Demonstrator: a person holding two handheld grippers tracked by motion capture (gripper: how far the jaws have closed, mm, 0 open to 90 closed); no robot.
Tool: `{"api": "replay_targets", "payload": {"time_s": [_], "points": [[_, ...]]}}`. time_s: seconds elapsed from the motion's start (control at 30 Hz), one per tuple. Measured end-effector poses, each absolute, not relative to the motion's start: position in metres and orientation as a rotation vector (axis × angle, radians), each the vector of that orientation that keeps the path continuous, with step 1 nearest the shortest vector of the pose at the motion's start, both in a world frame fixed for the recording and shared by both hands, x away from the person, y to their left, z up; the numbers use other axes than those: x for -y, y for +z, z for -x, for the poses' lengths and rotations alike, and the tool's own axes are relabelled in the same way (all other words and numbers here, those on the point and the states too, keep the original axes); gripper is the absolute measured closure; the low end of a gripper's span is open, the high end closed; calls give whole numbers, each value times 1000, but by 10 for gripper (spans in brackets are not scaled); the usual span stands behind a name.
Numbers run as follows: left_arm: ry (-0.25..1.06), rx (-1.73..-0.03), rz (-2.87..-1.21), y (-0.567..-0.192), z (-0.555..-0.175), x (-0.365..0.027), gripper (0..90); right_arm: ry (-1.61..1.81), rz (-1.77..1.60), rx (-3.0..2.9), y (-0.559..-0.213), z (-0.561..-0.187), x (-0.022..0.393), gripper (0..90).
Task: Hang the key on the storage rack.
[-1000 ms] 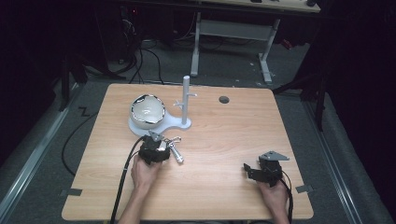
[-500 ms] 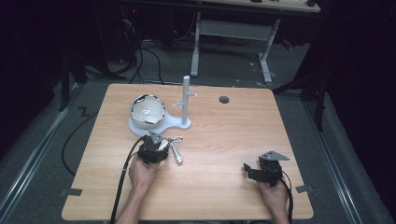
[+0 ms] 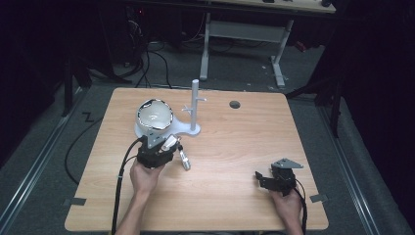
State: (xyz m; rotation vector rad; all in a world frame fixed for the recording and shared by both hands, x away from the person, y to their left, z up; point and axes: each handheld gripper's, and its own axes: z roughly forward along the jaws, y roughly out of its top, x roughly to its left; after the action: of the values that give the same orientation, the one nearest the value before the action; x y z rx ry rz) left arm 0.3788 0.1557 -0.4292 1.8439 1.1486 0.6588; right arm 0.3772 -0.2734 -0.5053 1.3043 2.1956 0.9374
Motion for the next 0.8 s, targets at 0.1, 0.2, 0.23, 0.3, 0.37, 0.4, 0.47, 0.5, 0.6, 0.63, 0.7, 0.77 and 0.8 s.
{"api": "replay_targets", "payload": {"time_s": [0.1, 0.2, 0.23, 0.3, 0.37, 0.4, 0.47, 0.5, 0.6, 0.63, 0.7, 0.77, 0.8], "points": [[695, -1127, -1843, -419, -376, -154, 511, 938, -1304, -2196, -505, -377, 273, 253], [713, -1109, -1853, -411, -375, -153, 511, 938, -1303, -2197, -505, -377, 274, 252], [713, -1108, -1853, -410, -376, -152, 511, 938, -1303, -2197, -505, -377, 274, 252], [713, -1108, -1848, -407, -376, -153, 511, 939, -1303, -2197, -505, -377, 274, 252], [702, -1108, -1837, -405, -377, -154, 511, 939, -1303, -2198, -505, -377, 274, 251], [695, -1109, -1831, -405, -378, -155, 511, 939, -1302, -2198, -505, -377, 274, 251], [684, -1112, -1822, -404, -378, -156, 511, 939, -1302, -2198, -505, -377, 274, 250], [690, -1110, -1826, -403, -378, -156, 511, 939, -1302, -2198, -505, -377, 274, 250], [710, -1095, -1831, -399, -378, -155, 510, 940, -1302, -2198, -505, -377, 274, 250], [714, -1092, -1829, -398, -378, -155, 510, 939, -1302, -2198, -505, -377, 274, 250], [722, -1085, -1824, -393, -378, -156, 510, 939, -1302, -2198, -505, -377, 274, 250], [720, -1087, -1810, -390, -380, -156, 509, 939, -1302, -2198, -505, -377, 274, 250], [722, -1087, -1810, -388, -381, -156, 510, 939, -1302, -2198, -505, -377, 274, 250]]}}
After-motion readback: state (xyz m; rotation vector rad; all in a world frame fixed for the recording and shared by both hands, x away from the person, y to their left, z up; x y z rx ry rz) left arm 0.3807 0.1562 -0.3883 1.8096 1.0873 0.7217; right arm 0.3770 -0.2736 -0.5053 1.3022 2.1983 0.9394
